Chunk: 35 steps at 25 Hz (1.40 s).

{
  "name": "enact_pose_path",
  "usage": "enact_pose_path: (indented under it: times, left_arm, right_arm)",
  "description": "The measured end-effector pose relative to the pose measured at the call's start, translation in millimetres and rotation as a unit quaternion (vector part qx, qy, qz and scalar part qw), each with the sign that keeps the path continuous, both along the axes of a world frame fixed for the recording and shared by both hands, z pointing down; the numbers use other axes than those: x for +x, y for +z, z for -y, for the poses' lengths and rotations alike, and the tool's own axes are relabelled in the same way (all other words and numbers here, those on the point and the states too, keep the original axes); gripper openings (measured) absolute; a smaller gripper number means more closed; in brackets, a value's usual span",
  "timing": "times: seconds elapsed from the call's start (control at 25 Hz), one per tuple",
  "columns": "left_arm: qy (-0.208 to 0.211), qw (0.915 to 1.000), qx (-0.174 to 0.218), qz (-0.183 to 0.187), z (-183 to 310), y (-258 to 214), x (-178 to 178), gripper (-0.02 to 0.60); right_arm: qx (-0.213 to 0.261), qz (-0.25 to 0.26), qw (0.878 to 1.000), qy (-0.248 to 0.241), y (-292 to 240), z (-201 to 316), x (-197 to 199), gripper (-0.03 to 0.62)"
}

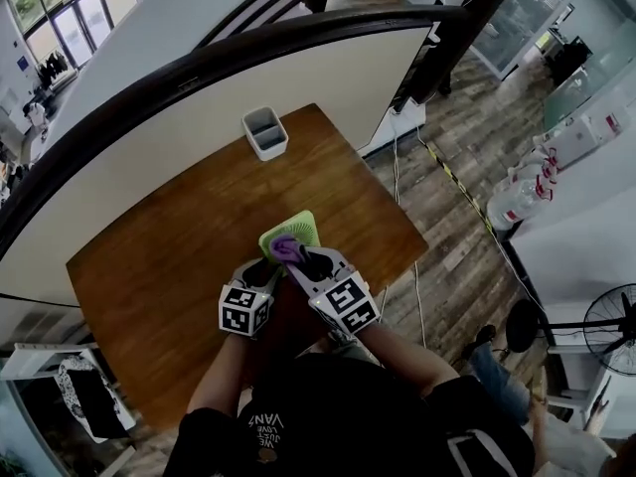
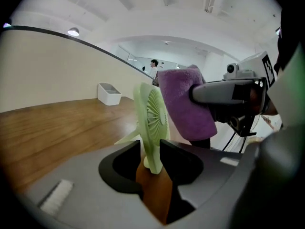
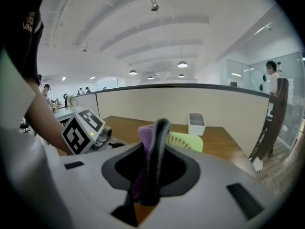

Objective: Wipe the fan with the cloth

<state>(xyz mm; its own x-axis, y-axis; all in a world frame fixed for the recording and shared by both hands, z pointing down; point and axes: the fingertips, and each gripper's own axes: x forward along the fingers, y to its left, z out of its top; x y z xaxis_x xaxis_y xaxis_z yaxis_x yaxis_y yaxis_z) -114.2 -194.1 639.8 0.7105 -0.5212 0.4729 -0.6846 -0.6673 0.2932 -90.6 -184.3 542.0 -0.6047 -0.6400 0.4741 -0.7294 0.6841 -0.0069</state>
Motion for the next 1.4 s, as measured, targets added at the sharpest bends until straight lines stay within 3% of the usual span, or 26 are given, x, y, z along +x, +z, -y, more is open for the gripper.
enact_pose_path:
  times: [0.08,0.28,0.52,1.2,1.4]
  left_arm:
    - [-0.001,1.0,0.003,0.004,0.4,2.0,-0.5,0.094]
    - [0.001,1.0,0.002,0.004,0.4,0.7,-1.2,0.087]
    - [0.006,1.0,-0.004,0.005,-0.9,5.8,-2.0,0.084]
    - [0.01,0.9998,-0.008,0.013,0.5,5.2,1.9,0.083]
    - [0.006,0.9998,-0.004,0.019,0.9,5.7,2.2,0.087]
  right_arm:
    - [-0.001,-0.004,1.0,-0.017,2.1,1.3,-10.0,0.092]
    - [-0.011,-0.01,0.999,-0.048,11.6,6.1,-28.7,0.092]
    - [-0.019,0.002,0.999,-0.046,15.8,14.8,-22.6,0.094]
    - [-0.029,0.007,0.995,0.096,20.7,56.8,93.5,0.093]
    - [-0.03,0.007,0.995,0.098,21.0,54.4,97.6,0.092]
